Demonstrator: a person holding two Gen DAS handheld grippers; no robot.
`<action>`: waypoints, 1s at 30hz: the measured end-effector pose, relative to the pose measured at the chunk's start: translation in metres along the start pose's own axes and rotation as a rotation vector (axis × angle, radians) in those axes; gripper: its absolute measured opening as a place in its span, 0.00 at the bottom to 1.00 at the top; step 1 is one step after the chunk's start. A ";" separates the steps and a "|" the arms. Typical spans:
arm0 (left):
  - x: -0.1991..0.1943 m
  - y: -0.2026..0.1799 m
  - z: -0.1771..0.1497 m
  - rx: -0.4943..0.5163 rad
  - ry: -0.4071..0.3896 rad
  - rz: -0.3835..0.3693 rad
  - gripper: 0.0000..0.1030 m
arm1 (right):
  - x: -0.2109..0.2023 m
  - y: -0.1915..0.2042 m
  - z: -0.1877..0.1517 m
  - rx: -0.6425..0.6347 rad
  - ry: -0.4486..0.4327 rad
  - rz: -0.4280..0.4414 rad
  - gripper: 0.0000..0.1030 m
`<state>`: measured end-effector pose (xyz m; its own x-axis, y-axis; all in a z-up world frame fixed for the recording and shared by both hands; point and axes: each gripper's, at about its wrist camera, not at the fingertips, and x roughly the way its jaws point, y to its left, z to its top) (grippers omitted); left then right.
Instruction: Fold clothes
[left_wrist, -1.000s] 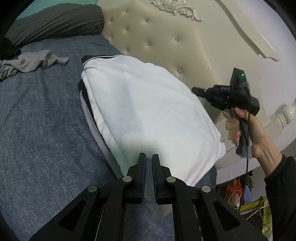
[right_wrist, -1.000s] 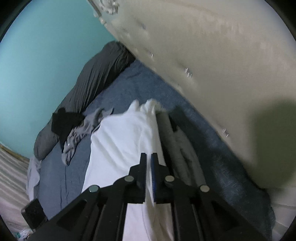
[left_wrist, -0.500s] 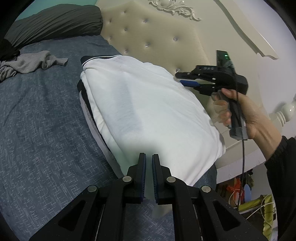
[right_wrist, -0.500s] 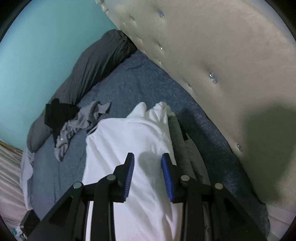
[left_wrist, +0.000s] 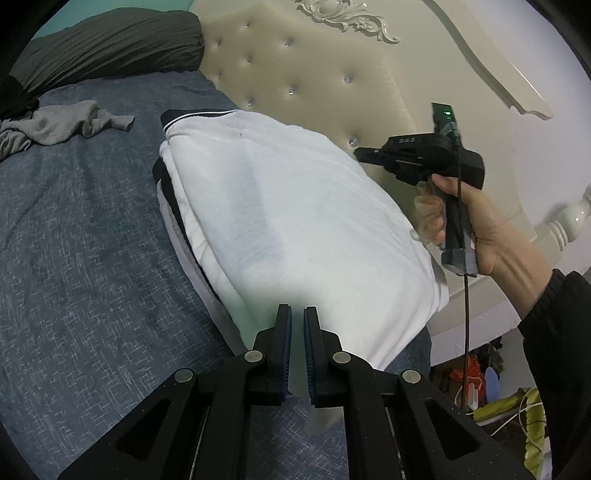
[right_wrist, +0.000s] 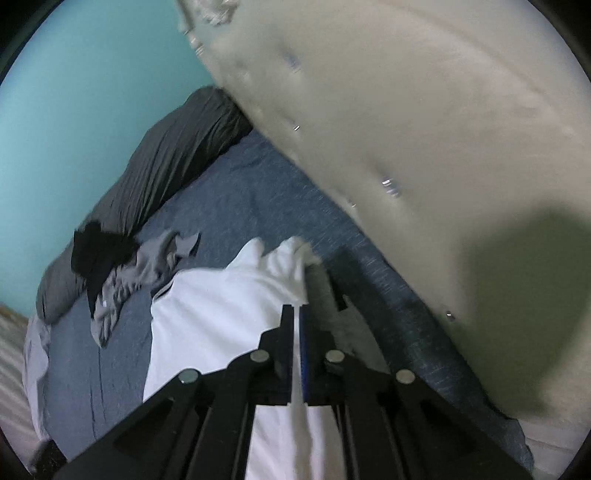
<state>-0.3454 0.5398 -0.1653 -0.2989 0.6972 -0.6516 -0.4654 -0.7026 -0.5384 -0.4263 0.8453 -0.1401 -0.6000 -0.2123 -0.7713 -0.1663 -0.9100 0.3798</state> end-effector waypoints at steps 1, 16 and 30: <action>0.000 0.000 0.000 0.000 0.000 0.001 0.07 | -0.003 -0.004 0.001 0.020 -0.004 0.000 0.04; -0.003 -0.002 -0.001 -0.008 -0.005 0.012 0.07 | -0.026 -0.020 -0.048 -0.043 0.122 0.137 0.18; -0.006 -0.003 -0.002 -0.009 -0.006 0.025 0.07 | -0.054 -0.027 -0.053 -0.016 0.016 0.096 0.04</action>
<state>-0.3408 0.5373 -0.1607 -0.3155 0.6801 -0.6617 -0.4504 -0.7211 -0.5264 -0.3479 0.8622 -0.1354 -0.6003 -0.3041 -0.7397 -0.0957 -0.8909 0.4439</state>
